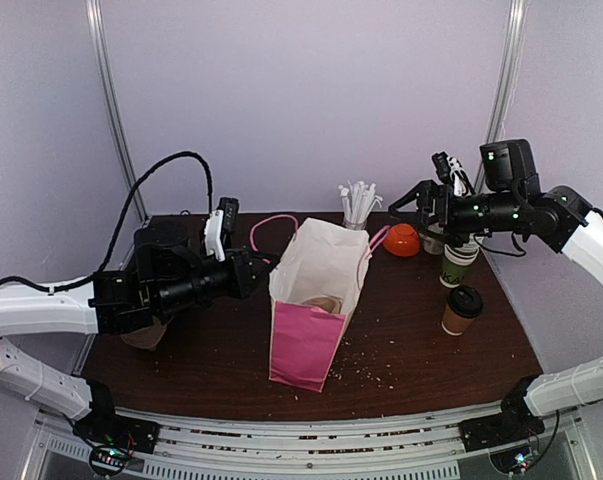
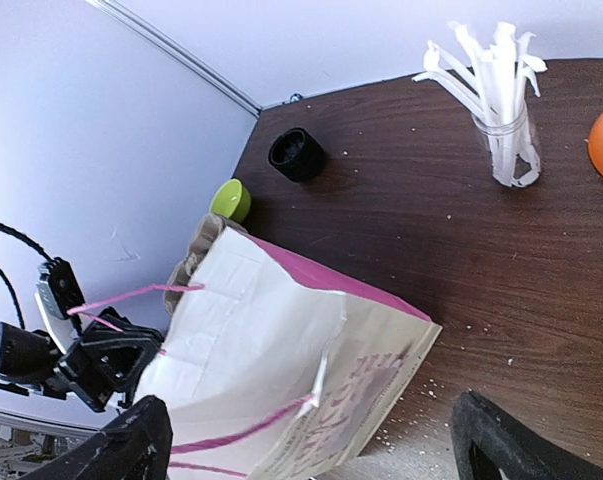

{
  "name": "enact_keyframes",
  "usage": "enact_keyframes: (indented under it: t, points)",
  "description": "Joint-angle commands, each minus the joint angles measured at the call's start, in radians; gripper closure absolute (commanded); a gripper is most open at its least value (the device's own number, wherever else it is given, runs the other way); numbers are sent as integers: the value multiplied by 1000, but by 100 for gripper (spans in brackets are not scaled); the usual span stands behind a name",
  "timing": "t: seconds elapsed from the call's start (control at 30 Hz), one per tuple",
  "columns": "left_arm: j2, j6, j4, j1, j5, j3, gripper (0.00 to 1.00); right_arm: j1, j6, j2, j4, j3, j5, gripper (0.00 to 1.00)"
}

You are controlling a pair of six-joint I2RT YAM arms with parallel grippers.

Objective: Pack the takeout coffee

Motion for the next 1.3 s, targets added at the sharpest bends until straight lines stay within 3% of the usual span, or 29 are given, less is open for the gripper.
enact_keyframes:
  t: [0.0, 0.2, 0.4, 0.6, 0.8, 1.03, 1.27]
  points:
    - [28, 60, 8, 8, 75, 67, 100, -4, 30, 21, 62, 78, -18, 0]
    - [-20, 103, -86, 8, -13, 84, 100, -12, -80, 17, -283, 174, 438, 0]
    - [-56, 196, -221, 8, -101, 168, 100, -25, -67, -28, -374, 32, 611, 0]
    - [-50, 191, -242, 8, -95, 165, 100, -69, -44, -63, -308, -127, 566, 0]
    - [-31, 126, -270, 8, -89, 159, 100, -71, -50, -75, -237, -131, 462, 0]
    - [-18, 88, -287, 8, -60, 155, 100, -72, -82, -52, -289, -134, 488, 0]
    - [-22, 80, -299, 8, 9, 201, 100, -72, -68, -85, -147, -113, 223, 0]
